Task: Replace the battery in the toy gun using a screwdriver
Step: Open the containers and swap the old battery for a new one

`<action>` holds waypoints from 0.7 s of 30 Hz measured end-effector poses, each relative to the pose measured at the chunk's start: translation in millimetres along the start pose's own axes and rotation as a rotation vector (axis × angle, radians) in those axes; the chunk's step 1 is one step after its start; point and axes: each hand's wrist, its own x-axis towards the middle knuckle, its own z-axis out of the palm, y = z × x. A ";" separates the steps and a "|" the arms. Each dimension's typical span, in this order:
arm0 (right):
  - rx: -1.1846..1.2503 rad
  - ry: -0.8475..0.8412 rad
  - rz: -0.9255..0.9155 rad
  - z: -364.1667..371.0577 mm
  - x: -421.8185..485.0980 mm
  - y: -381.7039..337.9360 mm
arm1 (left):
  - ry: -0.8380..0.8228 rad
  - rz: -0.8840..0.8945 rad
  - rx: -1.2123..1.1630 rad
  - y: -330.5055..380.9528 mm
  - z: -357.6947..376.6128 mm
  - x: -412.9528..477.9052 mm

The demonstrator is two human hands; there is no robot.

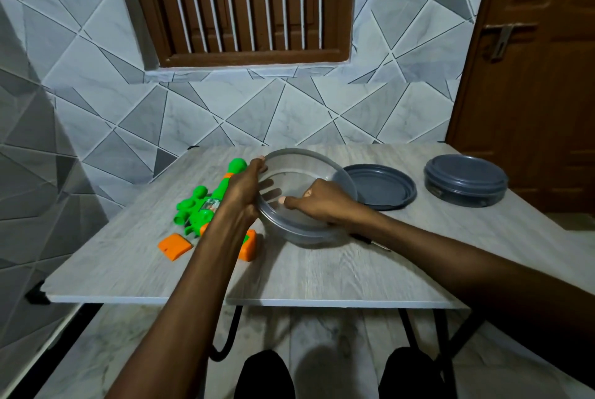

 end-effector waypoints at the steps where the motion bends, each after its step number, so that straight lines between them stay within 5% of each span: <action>1: 0.184 -0.053 0.097 -2.1 0.8 -1.2 | 0.002 0.001 0.007 -0.4 -0.6 0.3; 5: 0.996 -0.242 0.535 -23.9 15.7 0.2 | -0.021 -0.033 0.003 -1.2 -3.5 0.7; 8: 1.317 -0.135 0.756 -38.0 28.5 0.2 | -0.036 -0.093 -0.058 -0.3 -3.8 3.8; 14: 1.499 0.083 0.924 -37.0 43.3 -9.0 | 0.002 -0.096 -0.148 0.8 2.6 8.5; 21: 1.640 0.019 0.944 -31.1 50.6 -7.8 | 0.044 -0.045 -0.189 -2.8 -1.0 9.6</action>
